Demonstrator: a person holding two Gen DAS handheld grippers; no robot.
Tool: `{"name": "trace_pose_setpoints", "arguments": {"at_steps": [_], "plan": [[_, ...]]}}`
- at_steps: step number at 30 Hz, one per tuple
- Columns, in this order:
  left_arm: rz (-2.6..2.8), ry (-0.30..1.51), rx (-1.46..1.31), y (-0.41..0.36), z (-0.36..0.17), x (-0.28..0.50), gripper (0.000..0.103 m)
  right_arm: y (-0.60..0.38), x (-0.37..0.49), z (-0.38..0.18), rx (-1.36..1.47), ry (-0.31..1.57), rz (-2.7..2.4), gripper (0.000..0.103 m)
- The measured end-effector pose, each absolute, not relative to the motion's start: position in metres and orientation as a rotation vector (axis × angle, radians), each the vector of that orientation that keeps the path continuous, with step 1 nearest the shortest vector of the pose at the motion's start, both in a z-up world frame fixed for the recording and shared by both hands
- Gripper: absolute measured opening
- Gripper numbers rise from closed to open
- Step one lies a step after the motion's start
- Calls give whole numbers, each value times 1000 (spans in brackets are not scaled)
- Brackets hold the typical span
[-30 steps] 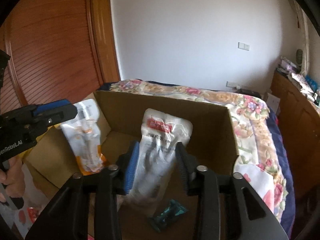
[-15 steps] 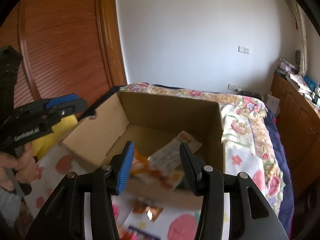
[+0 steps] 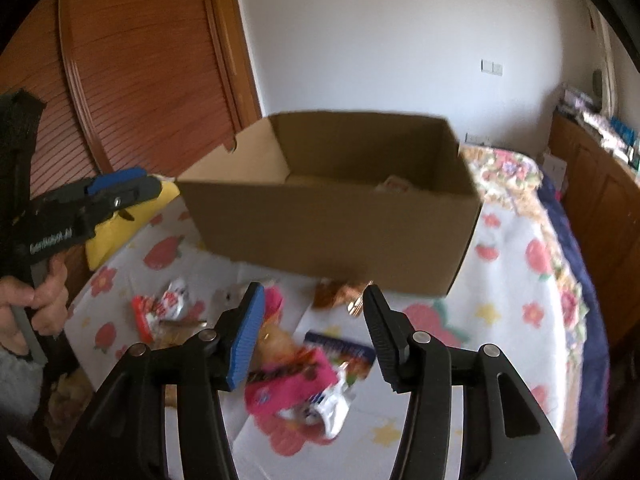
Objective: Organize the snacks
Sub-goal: 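Move both open tools back to the snack pile, then grasp the clear granola tray with the left tool while the right tool grasps the pink-wrapped pastry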
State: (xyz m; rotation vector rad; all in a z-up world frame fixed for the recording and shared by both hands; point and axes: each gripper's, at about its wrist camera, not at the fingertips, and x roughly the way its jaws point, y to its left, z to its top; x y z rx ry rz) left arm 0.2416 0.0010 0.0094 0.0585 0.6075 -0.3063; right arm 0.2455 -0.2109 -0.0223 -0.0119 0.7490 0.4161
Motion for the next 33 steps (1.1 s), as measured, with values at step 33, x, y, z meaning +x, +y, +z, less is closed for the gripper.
{"name": "trace_pose_setpoints", "arguments": {"at_steps": [33], "plan": [[-342, 867, -23, -17, -82, 185, 49, -150, 272, -103, -153, 916, 499, 52]]}}
